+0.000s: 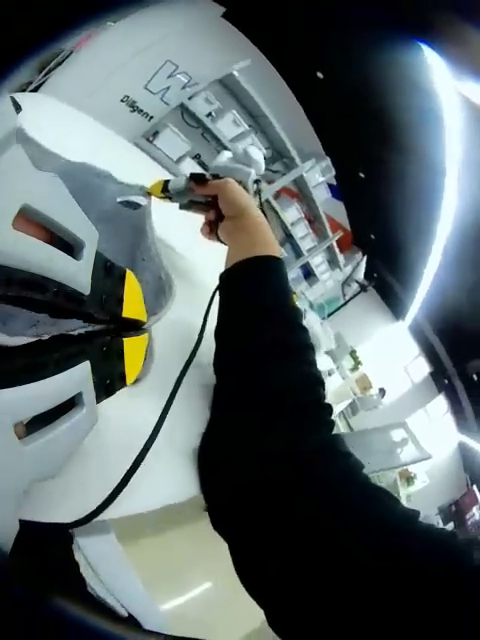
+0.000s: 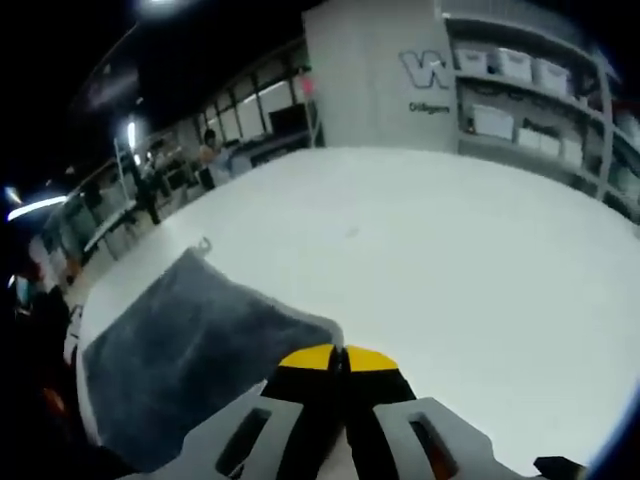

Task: Open the folded towel by lifting each exposed corner and separating the folded layers until the towel lies flat within the target outline without major curled edges

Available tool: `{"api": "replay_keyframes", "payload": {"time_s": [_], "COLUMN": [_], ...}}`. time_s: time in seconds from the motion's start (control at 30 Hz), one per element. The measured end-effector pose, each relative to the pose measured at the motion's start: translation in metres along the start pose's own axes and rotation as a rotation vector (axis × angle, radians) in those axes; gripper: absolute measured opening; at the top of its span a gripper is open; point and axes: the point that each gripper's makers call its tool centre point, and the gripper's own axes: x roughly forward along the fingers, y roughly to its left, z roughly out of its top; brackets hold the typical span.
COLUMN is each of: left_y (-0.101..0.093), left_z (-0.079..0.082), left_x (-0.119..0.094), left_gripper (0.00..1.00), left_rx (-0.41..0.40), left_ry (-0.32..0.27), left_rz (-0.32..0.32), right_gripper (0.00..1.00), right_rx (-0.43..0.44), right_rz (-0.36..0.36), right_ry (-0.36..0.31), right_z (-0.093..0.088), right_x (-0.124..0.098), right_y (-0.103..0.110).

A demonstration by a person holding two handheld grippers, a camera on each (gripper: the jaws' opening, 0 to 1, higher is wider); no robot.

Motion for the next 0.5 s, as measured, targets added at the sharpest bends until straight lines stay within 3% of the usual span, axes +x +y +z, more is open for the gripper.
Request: {"api": "replay_keyframes", "payload": {"time_s": [0.1, 0.27, 0.5], "left_y": [0.003, 0.015, 0.024], "left_z": [0.002, 0.011, 0.011], "left_x": [-0.004, -0.014, -0.028], "left_gripper": [0.0, 0.0, 0.0], "left_rx": [-0.014, -0.031, -0.039], "left_ry": [-0.014, -0.061, -0.09], "left_rz": [0.001, 0.025, 0.034], "right_gripper": [0.0, 0.0, 0.0], "right_rx": [0.018, -0.051, -0.087], "right_rz": [-0.012, -0.059, -0.11], "right_ry": [0.002, 0.019, 0.073], "right_z": [0.004, 0.012, 0.008], "right_x": [-0.004, -0.007, -0.014], "right_y": [-0.001, 0.002, 0.035]}}
